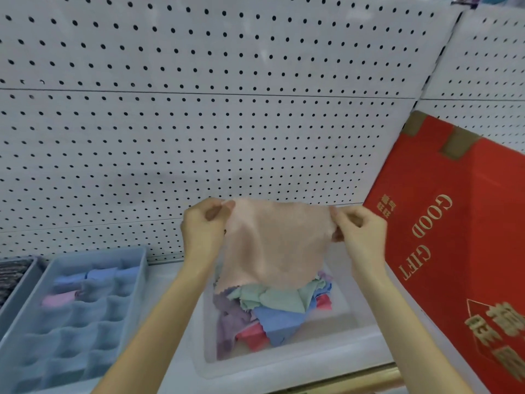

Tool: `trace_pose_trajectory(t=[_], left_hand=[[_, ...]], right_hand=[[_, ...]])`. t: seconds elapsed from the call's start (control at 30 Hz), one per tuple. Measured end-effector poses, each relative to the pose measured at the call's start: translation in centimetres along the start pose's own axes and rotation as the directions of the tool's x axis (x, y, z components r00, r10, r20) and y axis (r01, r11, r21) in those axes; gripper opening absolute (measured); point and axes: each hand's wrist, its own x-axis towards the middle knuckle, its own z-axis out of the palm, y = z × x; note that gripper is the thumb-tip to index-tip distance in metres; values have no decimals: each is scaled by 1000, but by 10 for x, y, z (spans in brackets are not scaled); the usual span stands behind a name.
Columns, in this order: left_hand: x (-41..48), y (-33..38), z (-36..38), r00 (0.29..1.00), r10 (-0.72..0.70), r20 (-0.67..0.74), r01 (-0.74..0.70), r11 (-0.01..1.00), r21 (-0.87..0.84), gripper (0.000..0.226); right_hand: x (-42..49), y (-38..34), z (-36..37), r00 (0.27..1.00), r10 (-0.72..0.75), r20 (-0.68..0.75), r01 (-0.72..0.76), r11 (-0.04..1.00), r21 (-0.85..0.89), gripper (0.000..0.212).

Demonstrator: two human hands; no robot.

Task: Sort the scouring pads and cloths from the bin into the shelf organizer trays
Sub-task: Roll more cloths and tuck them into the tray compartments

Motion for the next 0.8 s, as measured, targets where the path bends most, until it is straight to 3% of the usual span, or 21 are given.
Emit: trace_pose_trajectory(t=[0.07, 0.13, 0.27, 0.37, 0.47, 0.57, 0.6, 0.7, 0.8], left_hand=[[1, 18, -7, 988, 141, -62, -140, 990, 19, 19], [11, 29, -15, 985, 161, -69, -162, 987, -1, 19], [24, 38, -26, 982, 166, 92, -160, 984, -75, 11], [27, 41, -38, 943, 173, 284, -87, 953, -291, 9], [42, 41, -56, 841, 316, 438, -57, 858, -510, 28], [54, 53, -60, 523, 557, 645, 75, 724, -686, 14], [57, 54, -55, 439, 579, 687, 126, 717, -685, 16], [50, 66, -20, 435, 393, 810, 64, 884, -463, 14], [36, 69, 15, 445, 345, 827, 58, 910, -411, 24]], right_hand=[[3, -17, -7, 985, -170, -8, 169, 985, -36, 18], [11, -29, -14, 979, -202, 30, 203, 978, -40, 18], [23, -37, -19, 989, -41, 139, 16, 984, 179, 17], [25, -39, -27, 952, 15, 307, -119, 939, 323, 20], [28, -49, -40, 836, -92, 541, -148, 911, 384, 38], [32, -64, -46, 686, -200, 700, -120, 917, 380, 15], [34, -69, -43, 653, -203, 730, -100, 932, 349, 14], [31, -86, -17, 579, -177, 796, -38, 969, 243, 14], [19, -100, 18, 582, -260, 770, 53, 958, 282, 22]])
